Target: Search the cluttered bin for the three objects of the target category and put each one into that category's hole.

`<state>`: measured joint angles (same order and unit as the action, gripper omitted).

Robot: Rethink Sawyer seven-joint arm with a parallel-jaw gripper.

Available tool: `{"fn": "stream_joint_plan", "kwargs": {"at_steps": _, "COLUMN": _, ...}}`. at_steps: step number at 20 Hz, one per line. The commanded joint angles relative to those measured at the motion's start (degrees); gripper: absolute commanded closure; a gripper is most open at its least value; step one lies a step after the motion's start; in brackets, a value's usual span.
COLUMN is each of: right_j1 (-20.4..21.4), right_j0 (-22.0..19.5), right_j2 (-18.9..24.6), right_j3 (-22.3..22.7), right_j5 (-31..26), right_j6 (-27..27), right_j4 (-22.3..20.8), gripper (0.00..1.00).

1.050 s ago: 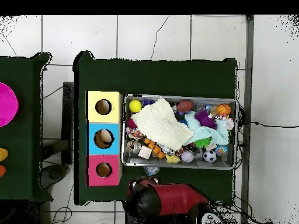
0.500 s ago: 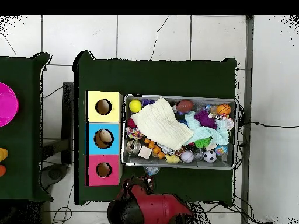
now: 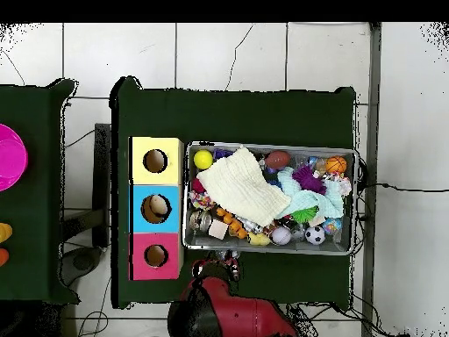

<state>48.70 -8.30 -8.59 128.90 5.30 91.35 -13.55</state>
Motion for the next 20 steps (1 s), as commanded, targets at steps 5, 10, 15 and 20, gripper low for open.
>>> {"fn": "stream_joint_plan", "kwargs": {"at_steps": 5, "right_j1": 0.83, "right_j0": -2.61, "right_j2": 1.38, "right_j3": -3.83, "right_j5": -1.19, "right_j6": 11.59, "right_j4": 4.69, "gripper": 0.0}}
{"fn": "stream_joint_plan", "kwargs": {"at_steps": 10, "right_j1": 1.95, "right_j0": -3.17, "right_j2": 2.82, "right_j3": -3.09, "right_j5": -2.01, "right_j6": 11.97, "right_j4": 5.42, "gripper": 0.0}}
{"fn": "stream_joint_plan", "kwargs": {"at_steps": 15, "right_j1": 3.58, "right_j0": -7.07, "right_j2": 7.37, "right_j3": -1.86, "right_j5": -4.14, "right_j6": 11.61, "right_j4": 5.27, "gripper": 0.0}}
{"fn": "stream_joint_plan", "kwargs": {"at_steps": 20, "right_j1": 4.6, "right_j0": -9.33, "right_j2": 10.17, "right_j3": -0.65, "right_j5": -2.66, "right_j6": 11.99, "right_j4": 4.64, "gripper": 0.0}}
